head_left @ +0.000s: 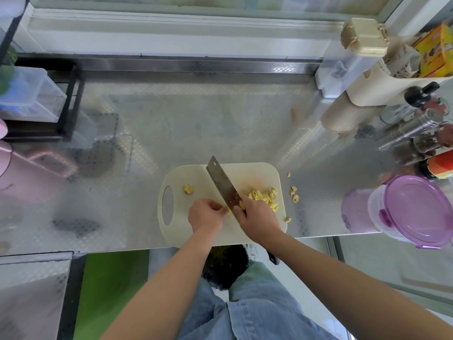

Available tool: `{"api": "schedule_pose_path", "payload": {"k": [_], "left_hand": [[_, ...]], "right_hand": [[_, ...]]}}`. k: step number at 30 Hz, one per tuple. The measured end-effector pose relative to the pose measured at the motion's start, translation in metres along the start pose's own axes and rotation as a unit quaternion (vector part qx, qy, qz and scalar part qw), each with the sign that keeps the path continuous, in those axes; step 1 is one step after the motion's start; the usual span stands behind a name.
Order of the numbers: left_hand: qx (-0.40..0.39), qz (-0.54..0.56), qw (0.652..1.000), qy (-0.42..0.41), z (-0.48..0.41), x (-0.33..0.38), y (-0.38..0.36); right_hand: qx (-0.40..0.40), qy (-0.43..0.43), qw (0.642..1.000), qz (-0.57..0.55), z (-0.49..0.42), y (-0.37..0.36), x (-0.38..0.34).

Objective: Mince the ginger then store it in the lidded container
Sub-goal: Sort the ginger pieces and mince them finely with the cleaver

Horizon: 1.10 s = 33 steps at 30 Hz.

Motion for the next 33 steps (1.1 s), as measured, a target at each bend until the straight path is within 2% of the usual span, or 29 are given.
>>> {"api": "schedule_pose_path", "payload": {"k": [9, 17, 20, 25, 33], "left_hand": [[-0.001, -0.014, 1.000, -0.014, 0.000, 0.001, 0.000], [0.013, -0.033, 0.999, -0.017, -0.001, -0.002, 0.002], [0.006, -0.028, 1.000, -0.012, -0.002, -0.005, 0.000], [-0.005, 0.019, 1.000, 0.017, -0.002, -0.008, 0.002], [0.005, 0.035, 0.998, 0.043, 0.002, -0.006, 0.004]], "right_hand": [[-0.016, -0.001, 0.998, 0.059, 0.001, -0.005, -0.012], [0.035, -0.056, 0.997, -0.028, -0.011, -0.001, -0.004], [0.038, -0.039, 0.997, -0.055, -0.007, 0.007, 0.004], [0.032, 0.023, 0.999, -0.029, 0.006, 0.009, 0.003], [0.011, 0.014, 1.000, -0.011, 0.009, 0.002, 0.005]]}}
Point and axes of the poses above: each hand's wrist, its own z-axis away from the middle knuckle, its own y-axis out of the back of the hand, x = y × z, the point moved 4 cm from there along -z, towards the middle knuckle, and after that the axes turned 1 degree about y, right-handed, at the moved point
